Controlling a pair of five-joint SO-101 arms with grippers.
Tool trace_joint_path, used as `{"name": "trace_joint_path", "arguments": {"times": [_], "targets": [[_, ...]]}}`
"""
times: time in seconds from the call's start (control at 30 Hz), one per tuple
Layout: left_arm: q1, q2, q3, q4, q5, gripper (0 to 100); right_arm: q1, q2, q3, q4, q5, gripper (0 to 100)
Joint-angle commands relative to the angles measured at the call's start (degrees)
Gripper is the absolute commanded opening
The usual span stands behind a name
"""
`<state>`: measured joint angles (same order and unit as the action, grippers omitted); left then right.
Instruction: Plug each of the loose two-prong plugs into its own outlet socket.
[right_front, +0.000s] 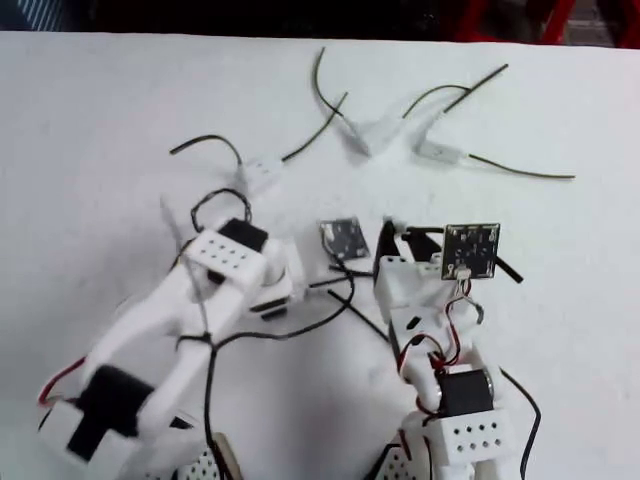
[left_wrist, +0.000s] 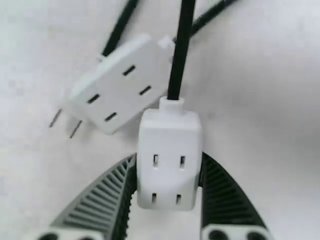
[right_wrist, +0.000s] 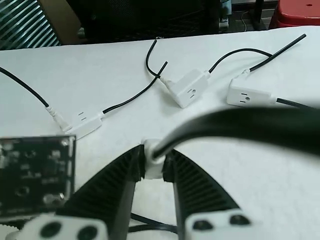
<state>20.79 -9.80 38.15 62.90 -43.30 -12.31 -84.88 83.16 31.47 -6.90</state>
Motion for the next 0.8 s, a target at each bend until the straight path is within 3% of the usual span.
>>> {"name": "trace_joint_path", "arguments": {"times": [0.0, 0.33, 0.77], "targets": [[0.3, -7.4, -2.4, -0.5, 6.9, 2, 0.5, -0.2, -3.1, -1.1, -0.5, 1.7], [-3.4, -0.2, -2.2, -5.7, 18.7, 2, 0.3, -0.2, -3.1, -1.0, -0.5, 1.7], [-2.5, 2.2, 5.9, -3.6, 19.2, 2, 0.1, 0.1, -3.1, -1.0, -0.5, 1.7]]}}
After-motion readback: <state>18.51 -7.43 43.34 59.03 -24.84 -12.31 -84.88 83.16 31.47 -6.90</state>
